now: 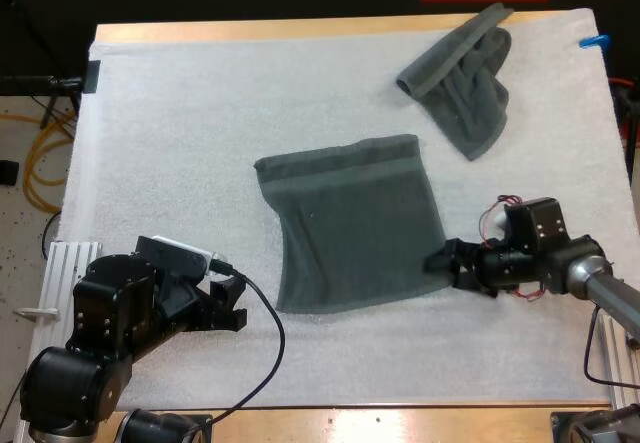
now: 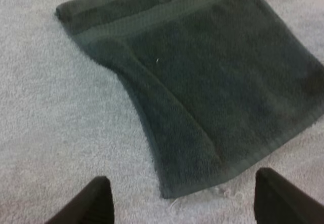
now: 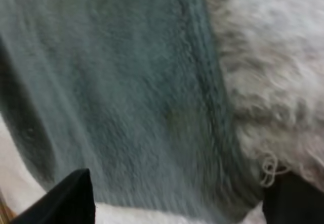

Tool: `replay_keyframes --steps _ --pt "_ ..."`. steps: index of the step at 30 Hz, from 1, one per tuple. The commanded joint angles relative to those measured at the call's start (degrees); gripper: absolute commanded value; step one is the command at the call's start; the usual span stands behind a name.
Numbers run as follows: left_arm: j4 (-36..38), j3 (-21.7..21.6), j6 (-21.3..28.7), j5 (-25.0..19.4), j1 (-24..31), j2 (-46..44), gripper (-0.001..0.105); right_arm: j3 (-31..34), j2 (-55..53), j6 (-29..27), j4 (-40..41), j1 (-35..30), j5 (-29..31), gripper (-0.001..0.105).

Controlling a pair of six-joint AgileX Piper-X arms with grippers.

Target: Pick towel from pile fold and stack

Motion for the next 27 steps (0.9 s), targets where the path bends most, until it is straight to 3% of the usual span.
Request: replay_keyframes --steps 1,6,8,14,21,27 --pt "0.0 -0.2 -0.9 0.4 -0.1 -0.4 0.058 0.3 1.4 0.0 -0.4 0.1 0.8 0.061" --pt "0.0 -0.2 -1.0 0.4 -0.1 -0.4 0.058 0.3 1.5 0.0 0.6 0.1 3.7 0.015" --pt "0.0 -0.1 -1.0 0.4 -0.1 -0.1 0.058 0.3 1.5 -0.2 0.6 0.1 5.3 0.001" --pt "-0.6 2.4 -1.0 0.8 -0.1 4.6 0.058 0.3 1.5 -1.9 0.7 0.1 5.8 0.0" --pt "-7.9 7.9 -3.4 12.9 -0.1 16.2 0.058 0.3 1.5 -1.9 0.7 0.1 5.7 0.0" --pt "-16.4 9.0 -6.6 13.2 -0.1 29.5 0.058 0.3 1.5 -2.0 0.7 0.1 4.9 0.0"
